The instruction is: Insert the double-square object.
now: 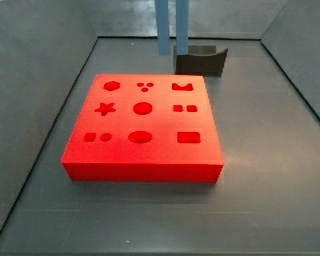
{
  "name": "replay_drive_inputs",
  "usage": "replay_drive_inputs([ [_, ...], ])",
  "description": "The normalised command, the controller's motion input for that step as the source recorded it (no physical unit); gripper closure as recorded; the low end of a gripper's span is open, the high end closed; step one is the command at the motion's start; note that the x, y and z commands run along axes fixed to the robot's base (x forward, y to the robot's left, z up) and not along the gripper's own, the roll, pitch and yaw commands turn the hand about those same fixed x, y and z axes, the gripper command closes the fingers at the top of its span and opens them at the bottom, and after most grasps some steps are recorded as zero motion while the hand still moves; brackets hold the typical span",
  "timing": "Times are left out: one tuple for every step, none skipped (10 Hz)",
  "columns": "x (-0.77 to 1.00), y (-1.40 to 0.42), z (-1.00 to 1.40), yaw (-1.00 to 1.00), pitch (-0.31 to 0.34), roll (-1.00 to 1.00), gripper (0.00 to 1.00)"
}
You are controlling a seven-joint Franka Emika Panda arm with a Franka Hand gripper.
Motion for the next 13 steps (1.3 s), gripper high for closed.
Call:
replay_drive_inputs([
  [0.53, -0.07, -0.69, -0.01, 0.0, 0.15, 1.0],
  [0.73, -0.06, -0.89, -0.06, 0.003, 0.18, 1.0],
  [0.75, -0.07, -0.93, -0.05, 0.0, 0.17, 1.0],
  [0.66, -0.03, -0.98, 0.0, 0.0, 0.14, 1.0],
  [0.73, -0.01, -0.95, 0.0, -0.026, 0.14, 1.0],
  [0.63, 0.0, -0.83, 0.02, -0.044, 0.18, 1.0],
  [0.0, 0.0, -0.04, 0.0, 0.0, 0.0, 1.0],
  [0.0, 0.0, -0.46, 0.0, -0.061, 0.16, 1.0],
  [0.0, 0.0, -0.54, 0.0, -0.091, 0.17, 1.0],
  [0.0, 0.0, -0.03, 0.0, 0.0, 0.0, 1.0],
  [0.0, 0.0, -0.03, 0.0, 0.0, 0.0, 1.0],
  [-0.09, -0.01, -0.07, 0.08, 0.0, 0.0, 1.0],
  [-0.09, -0.06, -0.06, 0.11, 0.0, 0.01, 1.0],
])
